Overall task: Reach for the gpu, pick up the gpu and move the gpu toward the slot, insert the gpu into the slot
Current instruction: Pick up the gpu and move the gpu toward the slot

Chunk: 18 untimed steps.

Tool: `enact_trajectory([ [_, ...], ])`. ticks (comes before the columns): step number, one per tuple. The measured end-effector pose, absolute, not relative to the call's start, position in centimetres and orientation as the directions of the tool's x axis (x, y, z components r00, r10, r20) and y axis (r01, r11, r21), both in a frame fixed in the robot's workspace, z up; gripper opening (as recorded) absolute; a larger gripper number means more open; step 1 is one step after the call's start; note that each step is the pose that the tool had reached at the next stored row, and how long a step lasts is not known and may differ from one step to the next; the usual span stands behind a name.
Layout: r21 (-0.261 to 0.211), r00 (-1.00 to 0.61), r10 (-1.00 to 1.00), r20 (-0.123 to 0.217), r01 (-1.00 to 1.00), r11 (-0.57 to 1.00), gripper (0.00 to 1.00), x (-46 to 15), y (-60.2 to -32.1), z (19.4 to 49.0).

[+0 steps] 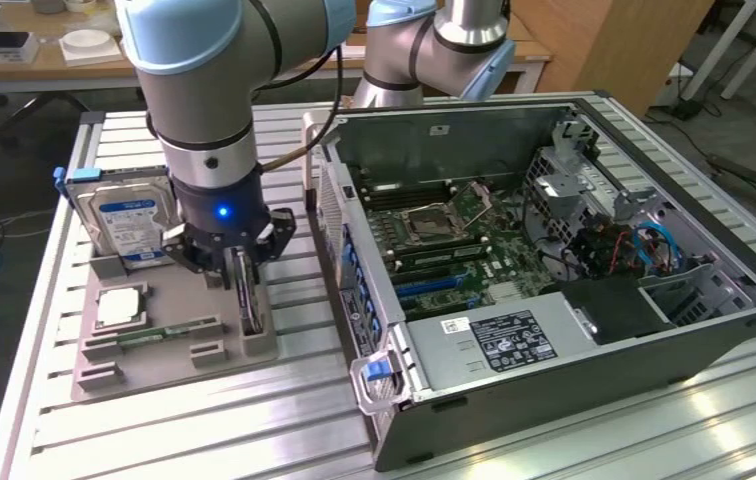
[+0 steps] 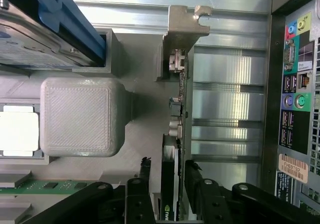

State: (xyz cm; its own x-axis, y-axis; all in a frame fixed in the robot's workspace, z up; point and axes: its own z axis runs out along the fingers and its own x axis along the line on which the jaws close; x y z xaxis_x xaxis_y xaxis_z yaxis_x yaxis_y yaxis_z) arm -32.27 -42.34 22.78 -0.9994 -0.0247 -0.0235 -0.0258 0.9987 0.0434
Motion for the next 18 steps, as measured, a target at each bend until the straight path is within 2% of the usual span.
enact_trajectory([
  [1,0.043,-0.999,-0.025,-0.023,-0.026,0.999,0.4,-32.27,-42.34,22.79],
  [2,0.043,-0.999,-0.025,-0.023,-0.026,0.999,0.34,-32.27,-42.34,22.79],
  [9,0.043,-0.999,-0.025,-0.023,-0.026,0.999,0.34,-32.23,-42.34,22.79],
  [11,0.043,-0.999,-0.025,-0.023,-0.026,0.999,0.33,-32.22,-42.34,22.79],
  [12,0.043,-0.999,-0.025,-0.023,-0.026,0.999,0.26,-32.22,-42.34,22.79],
  [18,0.043,-0.999,-0.025,-0.023,-0.026,0.999,0.26,-32.18,-42.34,22.79],
])
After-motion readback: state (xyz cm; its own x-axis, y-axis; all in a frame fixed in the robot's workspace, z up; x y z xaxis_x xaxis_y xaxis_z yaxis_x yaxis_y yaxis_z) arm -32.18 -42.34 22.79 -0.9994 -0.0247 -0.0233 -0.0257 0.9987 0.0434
